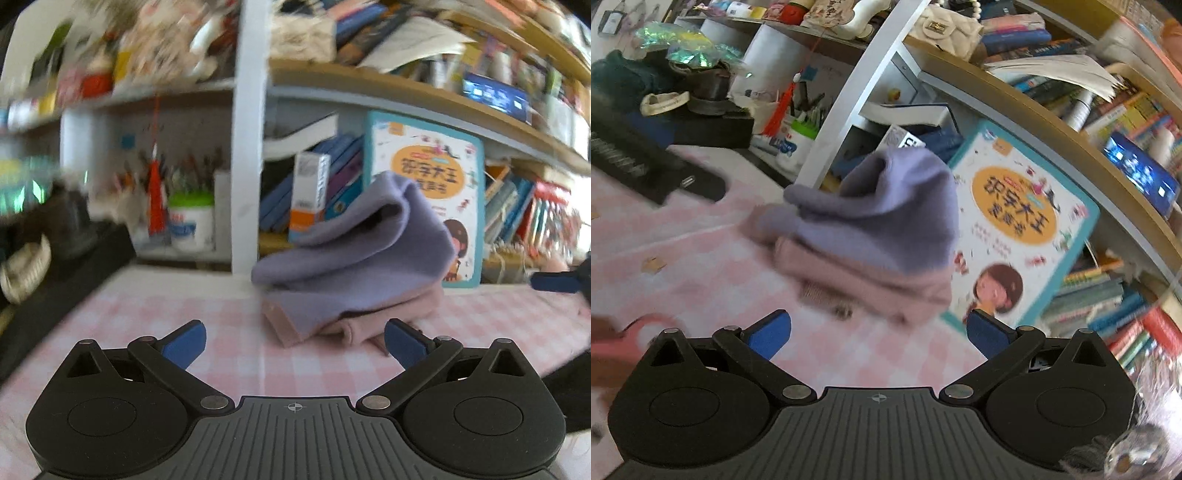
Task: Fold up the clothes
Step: 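Reach the right gripper to the crumpled sweatshirt and grasp its pink hem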
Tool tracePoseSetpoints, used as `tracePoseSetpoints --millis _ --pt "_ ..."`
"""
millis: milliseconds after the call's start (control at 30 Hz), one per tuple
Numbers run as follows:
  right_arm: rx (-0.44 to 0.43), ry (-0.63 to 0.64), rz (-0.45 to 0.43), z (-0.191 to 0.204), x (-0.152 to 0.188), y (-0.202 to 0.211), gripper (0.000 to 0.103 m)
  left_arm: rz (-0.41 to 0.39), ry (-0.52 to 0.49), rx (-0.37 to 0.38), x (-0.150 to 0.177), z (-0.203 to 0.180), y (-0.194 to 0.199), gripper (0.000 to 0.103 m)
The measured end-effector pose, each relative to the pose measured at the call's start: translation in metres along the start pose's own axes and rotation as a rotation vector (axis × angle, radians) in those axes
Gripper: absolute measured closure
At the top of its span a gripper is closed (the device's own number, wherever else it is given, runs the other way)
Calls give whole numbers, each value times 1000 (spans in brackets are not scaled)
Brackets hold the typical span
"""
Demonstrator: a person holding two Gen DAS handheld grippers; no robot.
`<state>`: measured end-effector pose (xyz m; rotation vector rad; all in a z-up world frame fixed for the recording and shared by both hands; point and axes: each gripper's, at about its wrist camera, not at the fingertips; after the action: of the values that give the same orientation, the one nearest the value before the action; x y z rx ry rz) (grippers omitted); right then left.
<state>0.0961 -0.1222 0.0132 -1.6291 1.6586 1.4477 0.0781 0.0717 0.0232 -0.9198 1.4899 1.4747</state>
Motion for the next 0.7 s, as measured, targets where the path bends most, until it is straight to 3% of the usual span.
tracePoseSetpoints --millis 300,500,533,600,633,667,700 --pt "-36 -34 -14 14 -34 -81 1 -33 -15 -15 12 2 3 0" --pt "-42 -125 68 17 -45 -133 3 -40 -29 -24 11 3 5 0" --pt "-31 -137 78 16 -45 -139 8 -41 -30 -22 12 3 5 0" --pt "-6 -152 92 15 -43 -147 38 -41 -34 -15 12 2 5 0" --pt "3 -163 96 13 -42 -148 63 -41 -36 -11 13 2 5 0" --pt "-6 -186 99 10 -42 -147 72 -39 -37 -6 13 2 5 0" --pt "-18 -219 100 7 -42 -145 75 -39 -38 -1 13 2 5 0"
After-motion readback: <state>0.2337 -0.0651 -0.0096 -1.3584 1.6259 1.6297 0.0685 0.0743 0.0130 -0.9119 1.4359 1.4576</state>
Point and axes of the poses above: each gripper's, at about its wrist camera, not at the fingertips, and y roughly against the way its jaws point, z to its left, x to its underside, and after that the axes turned 8 degrees about -y, right-handed
